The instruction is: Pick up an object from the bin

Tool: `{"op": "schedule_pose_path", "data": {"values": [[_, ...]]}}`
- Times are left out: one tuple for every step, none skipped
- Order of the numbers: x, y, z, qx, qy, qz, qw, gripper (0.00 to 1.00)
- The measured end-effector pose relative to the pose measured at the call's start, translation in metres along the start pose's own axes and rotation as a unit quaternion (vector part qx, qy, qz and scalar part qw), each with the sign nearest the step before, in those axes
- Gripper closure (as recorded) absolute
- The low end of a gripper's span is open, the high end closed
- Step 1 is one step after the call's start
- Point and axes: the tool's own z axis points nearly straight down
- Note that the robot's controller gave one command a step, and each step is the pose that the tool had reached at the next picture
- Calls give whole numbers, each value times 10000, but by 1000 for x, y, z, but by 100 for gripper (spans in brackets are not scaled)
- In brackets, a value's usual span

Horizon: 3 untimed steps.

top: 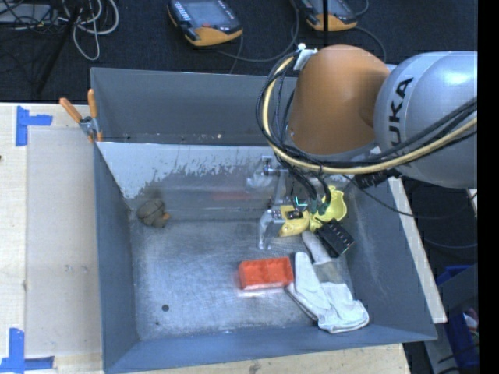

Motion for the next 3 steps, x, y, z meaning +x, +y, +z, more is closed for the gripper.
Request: {"op": "schedule_pose_path", "data": {"values": [[-1,0,-5,-4,-39,8,10000,0],[35,-28,122,-3,-31,-114,9999,100],[34,-29,122,-4,-34,-105,9999,0]]}}
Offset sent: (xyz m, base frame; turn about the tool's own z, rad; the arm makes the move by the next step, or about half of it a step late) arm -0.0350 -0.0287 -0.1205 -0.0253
